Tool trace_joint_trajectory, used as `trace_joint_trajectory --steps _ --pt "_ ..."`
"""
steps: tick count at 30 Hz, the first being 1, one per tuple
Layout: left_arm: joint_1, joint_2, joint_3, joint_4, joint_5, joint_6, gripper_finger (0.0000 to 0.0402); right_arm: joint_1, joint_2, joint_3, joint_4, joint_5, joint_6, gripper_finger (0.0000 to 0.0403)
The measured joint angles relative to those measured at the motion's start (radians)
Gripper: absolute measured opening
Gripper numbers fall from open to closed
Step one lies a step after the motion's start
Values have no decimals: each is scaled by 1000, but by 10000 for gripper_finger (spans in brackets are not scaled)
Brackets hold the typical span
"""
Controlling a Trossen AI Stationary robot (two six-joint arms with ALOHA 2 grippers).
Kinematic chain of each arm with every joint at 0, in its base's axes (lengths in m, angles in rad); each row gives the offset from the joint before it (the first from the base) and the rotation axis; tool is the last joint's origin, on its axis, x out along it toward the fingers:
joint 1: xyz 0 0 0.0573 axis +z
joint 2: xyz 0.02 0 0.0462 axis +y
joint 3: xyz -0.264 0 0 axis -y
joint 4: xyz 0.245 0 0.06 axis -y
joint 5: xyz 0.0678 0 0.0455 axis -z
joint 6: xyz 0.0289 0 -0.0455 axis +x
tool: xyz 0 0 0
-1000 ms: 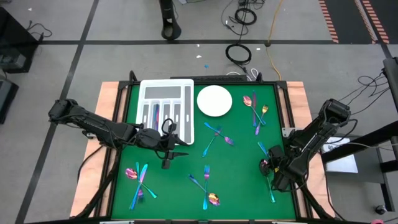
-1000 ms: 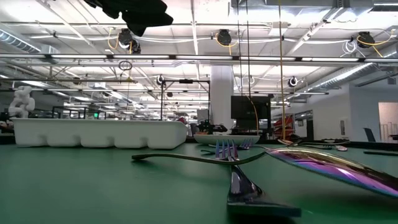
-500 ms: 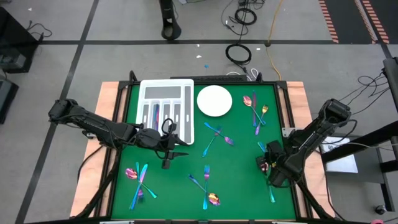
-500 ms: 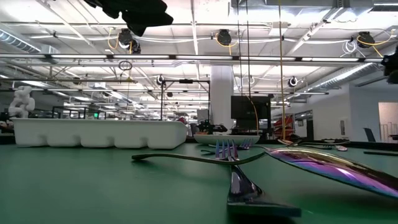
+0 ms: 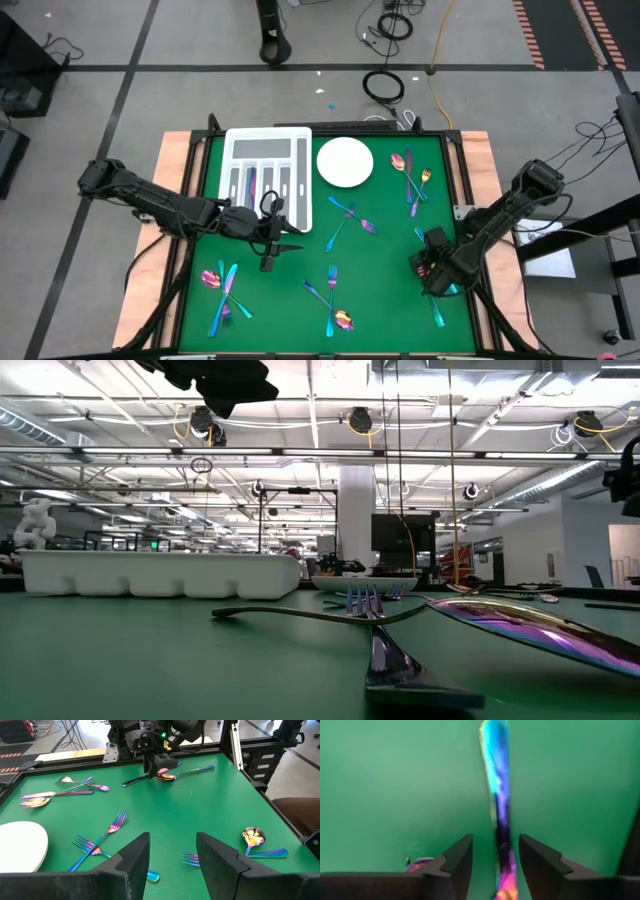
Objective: Sort silverware
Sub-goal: Put the blue knife into the silverware tray
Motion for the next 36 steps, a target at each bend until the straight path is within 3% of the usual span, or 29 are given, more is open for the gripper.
trace_joint_trajectory --steps 11,16,21,26,36 --pt "0 0 0 -1 0 3 164 65 0 0 22 -135 42 137" --pt "0 0 0 -1 0 3 164 87 1 -1 42 -141 62 112" --pt "0 0 0 -4 0 -3 164 107 24 -46 128 -118 91 58" --pt "0 0 0 -4 3 -3 164 120 30 -25 88 -111 100 14" --pt "0 0 0 0 4 -3 164 122 8 18 -15 -94 101 2"
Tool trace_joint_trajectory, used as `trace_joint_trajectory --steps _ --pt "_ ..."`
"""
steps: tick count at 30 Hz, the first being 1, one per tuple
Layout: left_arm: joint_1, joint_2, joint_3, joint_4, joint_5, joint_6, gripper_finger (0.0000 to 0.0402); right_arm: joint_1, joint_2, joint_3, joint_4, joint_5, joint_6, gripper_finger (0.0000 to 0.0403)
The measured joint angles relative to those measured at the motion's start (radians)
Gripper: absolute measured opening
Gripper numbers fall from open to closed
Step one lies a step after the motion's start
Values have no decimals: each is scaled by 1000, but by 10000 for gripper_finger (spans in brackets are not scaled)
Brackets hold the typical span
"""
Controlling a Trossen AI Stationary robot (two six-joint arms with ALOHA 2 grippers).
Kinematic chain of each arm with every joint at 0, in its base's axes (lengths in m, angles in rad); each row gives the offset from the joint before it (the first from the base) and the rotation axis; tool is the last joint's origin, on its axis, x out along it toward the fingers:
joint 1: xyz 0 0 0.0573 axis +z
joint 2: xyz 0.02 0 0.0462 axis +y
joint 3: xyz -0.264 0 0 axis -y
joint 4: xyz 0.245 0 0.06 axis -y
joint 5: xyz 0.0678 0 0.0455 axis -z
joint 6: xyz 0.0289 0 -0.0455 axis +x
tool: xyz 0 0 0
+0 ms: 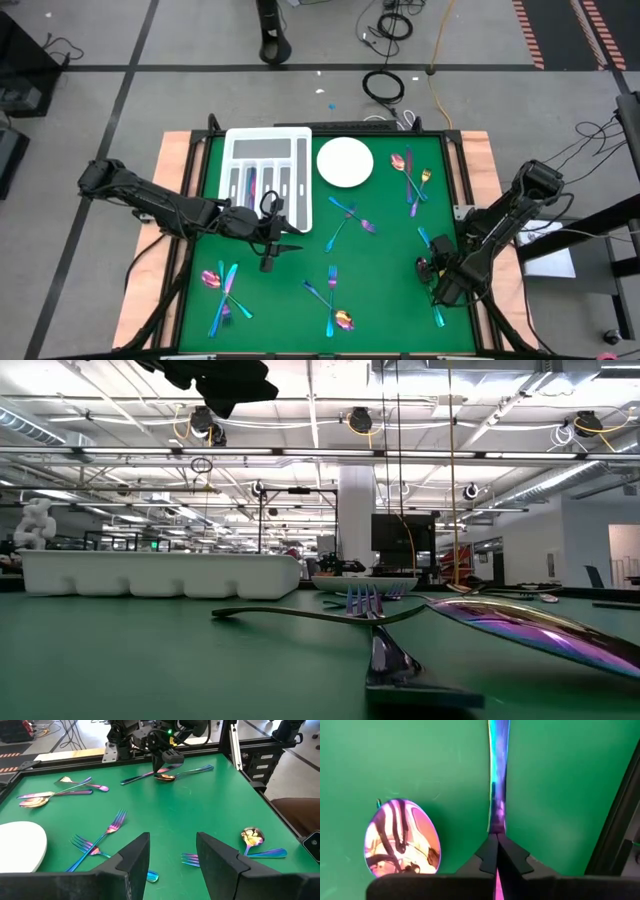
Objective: Sort silverware
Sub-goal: Put the blue knife into the silverware tray
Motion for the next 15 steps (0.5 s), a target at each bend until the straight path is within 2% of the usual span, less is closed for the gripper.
trace_joint_trajectory --steps 15 --pt "0 0 0 0 4 0 164 -1 -3 3 -19 52 46 0"
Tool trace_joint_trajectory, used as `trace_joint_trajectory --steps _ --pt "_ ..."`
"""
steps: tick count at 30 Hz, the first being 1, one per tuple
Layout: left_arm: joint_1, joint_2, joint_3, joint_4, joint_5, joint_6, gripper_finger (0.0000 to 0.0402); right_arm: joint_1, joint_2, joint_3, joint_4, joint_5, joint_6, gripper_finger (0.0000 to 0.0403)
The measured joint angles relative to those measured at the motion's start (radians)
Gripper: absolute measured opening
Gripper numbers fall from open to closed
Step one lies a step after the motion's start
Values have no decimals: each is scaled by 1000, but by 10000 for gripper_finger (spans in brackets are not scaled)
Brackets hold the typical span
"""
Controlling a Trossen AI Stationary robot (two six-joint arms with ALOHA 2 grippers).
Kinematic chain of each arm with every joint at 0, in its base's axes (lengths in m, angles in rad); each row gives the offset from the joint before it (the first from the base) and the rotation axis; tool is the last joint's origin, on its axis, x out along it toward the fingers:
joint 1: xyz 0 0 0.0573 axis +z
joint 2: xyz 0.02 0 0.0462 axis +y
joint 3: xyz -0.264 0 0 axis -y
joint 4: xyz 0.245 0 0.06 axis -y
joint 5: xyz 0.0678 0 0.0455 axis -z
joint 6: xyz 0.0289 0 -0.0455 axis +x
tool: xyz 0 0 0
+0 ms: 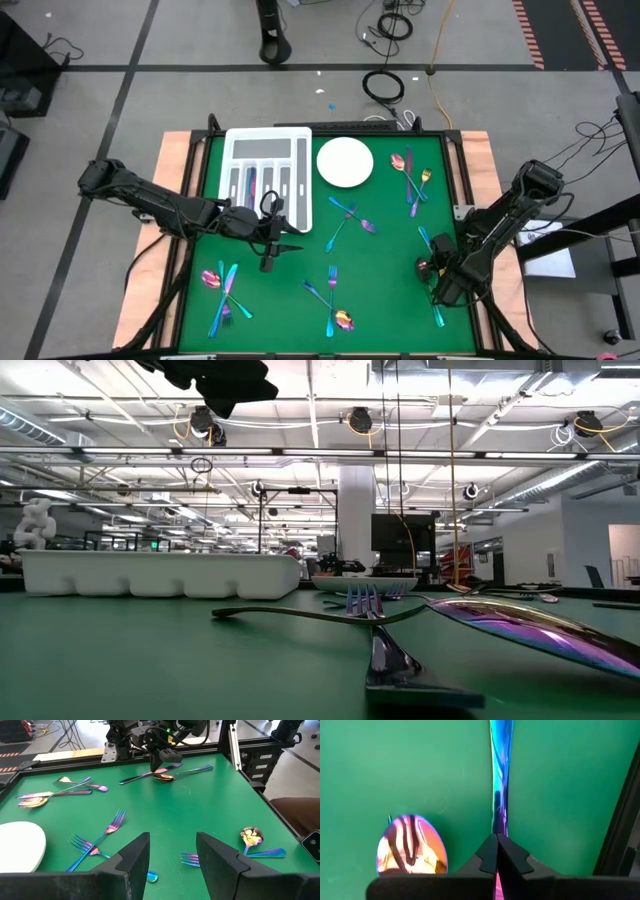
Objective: Sort silverware
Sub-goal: Put the blue knife into the silverware tray
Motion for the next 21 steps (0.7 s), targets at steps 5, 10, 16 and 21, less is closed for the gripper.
trace_joint_trajectory --steps 5,10,16,21 --pt "0 0 0 1 0 0 164 -11 0 0 -20 2 -8 24" --pt "0 0 0 1 0 0 164 -18 2 1 -18 1 -14 81" --pt "0 0 0 1 0 0 164 -17 56 1 -15 0 -13 136" --pt "0 0 0 1 0 0 164 -16 100 6 25 7 -34 134"
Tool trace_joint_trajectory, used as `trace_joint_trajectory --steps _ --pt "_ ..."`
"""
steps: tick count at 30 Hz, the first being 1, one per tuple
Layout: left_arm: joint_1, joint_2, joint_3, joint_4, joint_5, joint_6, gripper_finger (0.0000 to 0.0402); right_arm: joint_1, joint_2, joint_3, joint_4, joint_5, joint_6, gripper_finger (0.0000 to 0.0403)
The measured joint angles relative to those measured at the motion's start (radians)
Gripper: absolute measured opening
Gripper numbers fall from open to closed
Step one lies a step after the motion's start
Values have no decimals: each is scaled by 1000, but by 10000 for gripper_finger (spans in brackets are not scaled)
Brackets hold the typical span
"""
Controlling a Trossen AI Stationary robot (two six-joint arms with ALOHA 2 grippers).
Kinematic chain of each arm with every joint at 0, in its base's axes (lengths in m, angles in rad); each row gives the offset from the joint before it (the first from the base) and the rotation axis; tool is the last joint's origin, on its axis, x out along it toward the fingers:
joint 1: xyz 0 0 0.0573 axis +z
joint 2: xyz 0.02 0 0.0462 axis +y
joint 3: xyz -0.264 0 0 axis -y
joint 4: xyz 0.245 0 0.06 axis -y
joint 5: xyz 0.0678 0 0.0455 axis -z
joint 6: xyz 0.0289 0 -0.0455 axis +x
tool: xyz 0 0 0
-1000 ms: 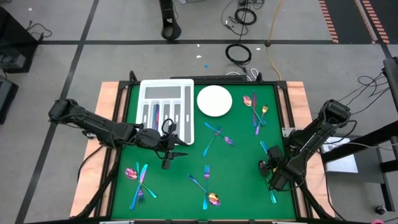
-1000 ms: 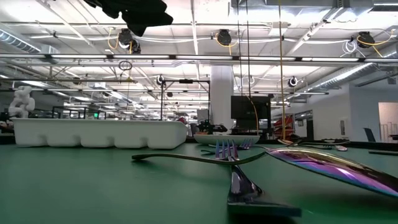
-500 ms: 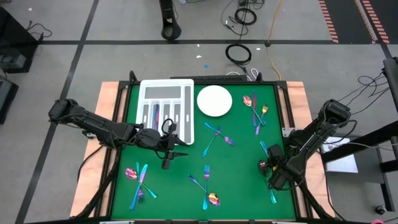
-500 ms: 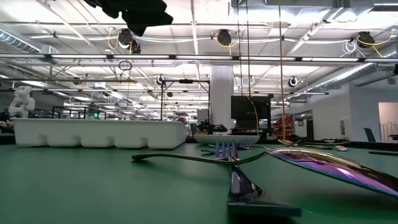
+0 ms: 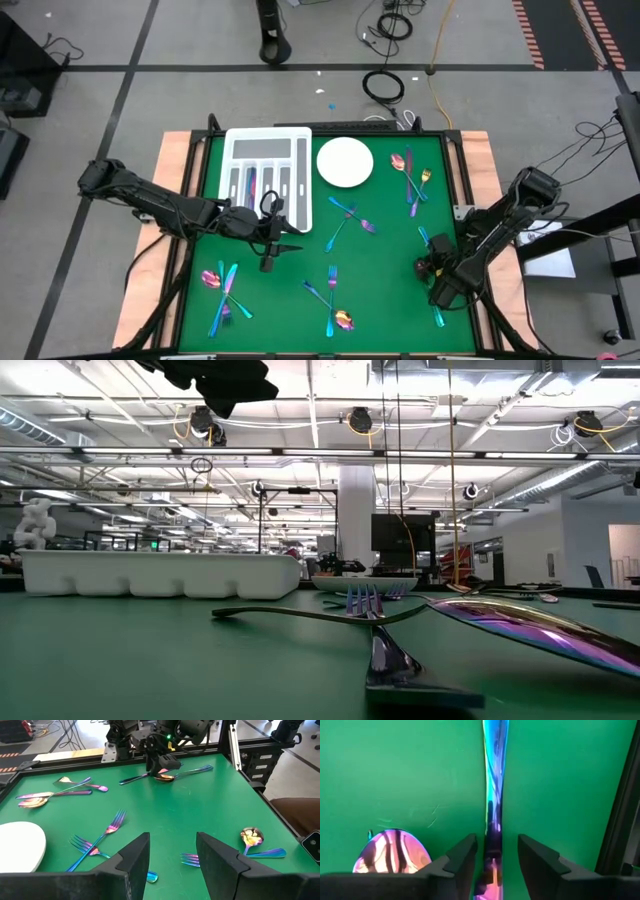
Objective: Sort silverware
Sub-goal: Put the blue knife into the silverware tray
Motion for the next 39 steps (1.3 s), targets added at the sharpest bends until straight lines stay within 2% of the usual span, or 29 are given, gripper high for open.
trace_joint_trajectory --steps 9,11,17,24,32,39 --pt "0 0 0 0 0 0 164 1 2 -1 15 -14 30 21" --pt "0 0 0 0 0 0 164 1 2 -2 14 -15 24 9" --pt "0 0 0 0 0 0 164 2 -29 -5 12 7 31 22" --pt "0 0 0 2 0 2 164 1 -77 -7 -11 9 34 18" --pt "0 0 0 11 -1 4 164 1 -107 -6 -16 87 34 16" --pt "0 0 0 10 -1 6 164 1 -113 -5 -23 90 42 16"
